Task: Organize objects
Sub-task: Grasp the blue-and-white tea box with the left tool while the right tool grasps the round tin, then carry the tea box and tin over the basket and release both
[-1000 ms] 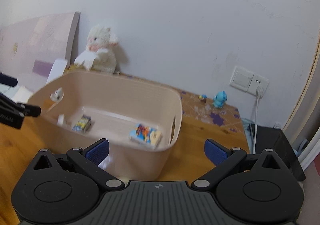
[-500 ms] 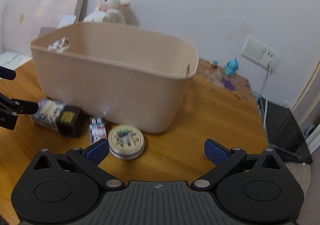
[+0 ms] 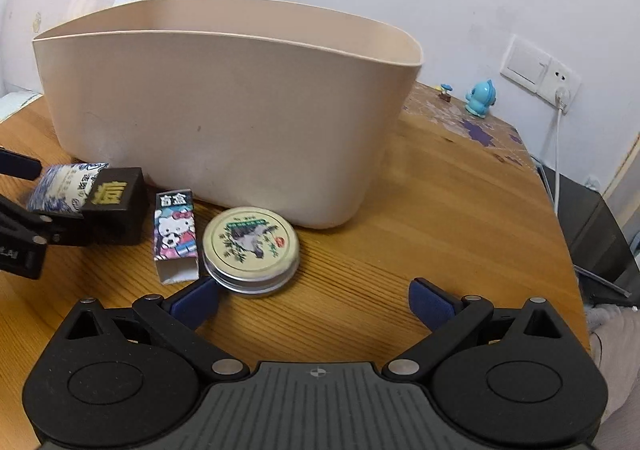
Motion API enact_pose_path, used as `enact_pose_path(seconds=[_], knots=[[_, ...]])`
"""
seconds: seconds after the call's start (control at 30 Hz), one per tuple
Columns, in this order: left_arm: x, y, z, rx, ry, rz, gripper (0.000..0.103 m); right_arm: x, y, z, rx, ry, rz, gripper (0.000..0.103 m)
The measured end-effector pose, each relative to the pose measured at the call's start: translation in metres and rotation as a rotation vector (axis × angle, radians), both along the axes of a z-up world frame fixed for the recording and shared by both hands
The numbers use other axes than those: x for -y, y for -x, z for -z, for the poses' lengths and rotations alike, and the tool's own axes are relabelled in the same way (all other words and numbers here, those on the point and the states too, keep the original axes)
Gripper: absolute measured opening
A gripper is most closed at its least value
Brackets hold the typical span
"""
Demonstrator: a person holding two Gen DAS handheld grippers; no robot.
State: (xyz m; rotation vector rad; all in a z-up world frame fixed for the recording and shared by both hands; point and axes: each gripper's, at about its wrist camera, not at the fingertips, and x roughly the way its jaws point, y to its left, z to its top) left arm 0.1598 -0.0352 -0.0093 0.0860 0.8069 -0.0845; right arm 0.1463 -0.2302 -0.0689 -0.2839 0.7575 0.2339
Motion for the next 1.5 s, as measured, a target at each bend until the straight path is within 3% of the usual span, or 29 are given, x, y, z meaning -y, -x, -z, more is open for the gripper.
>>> enact_pose_path(seconds=[0.2, 0.47, 0.57, 0.63, 0.7, 0.73, 0.8, 1.1, 1.5], knots=[[-0.017, -0.005, 0.002, 0.005, 0.02, -0.047, 0.098, -0.002, -0.002, 0.003, 0.019, -0.012, -0.019, 0.103], [-0.019, 0.007, 0.004, 0.009, 0.035, -0.061, 0.093, 0.004, -0.015, 0.011, -0.001, -0.111, -0.008, 0.103], [-0.02, 0.007, 0.001, 0.017, 0.039, -0.043, 0.078, 0.004, -0.018, 0.013, 0.016, -0.125, -0.006, 0.103], [-0.02, 0.007, -0.002, 0.024, 0.042, -0.046, 0.056, 0.004, -0.018, 0.014, 0.014, -0.137, -0.009, 0.101], [-0.019, 0.009, -0.004, 0.021, 0.044, -0.045, 0.048, 0.006, -0.018, 0.013, 0.003, -0.177, -0.025, 0.084], [-0.019, 0.009, -0.005, 0.017, 0.046, -0.044, 0.048, 0.006, -0.018, 0.013, 0.01, -0.176, -0.028, 0.079], [-0.02, 0.011, -0.006, 0.013, 0.049, -0.041, 0.048, 0.005, -0.017, 0.01, 0.011, -0.181, -0.044, 0.052], [-0.018, 0.032, -0.022, 0.037, 0.035, -0.008, 0.047, 0.008, 0.004, -0.002, 0.046, -0.147, -0.046, 0.051], [-0.021, 0.062, -0.084, 0.172, 0.067, 0.013, 0.047, 0.037, 0.04, -0.079, 0.211, -0.191, -0.048, 0.051]])
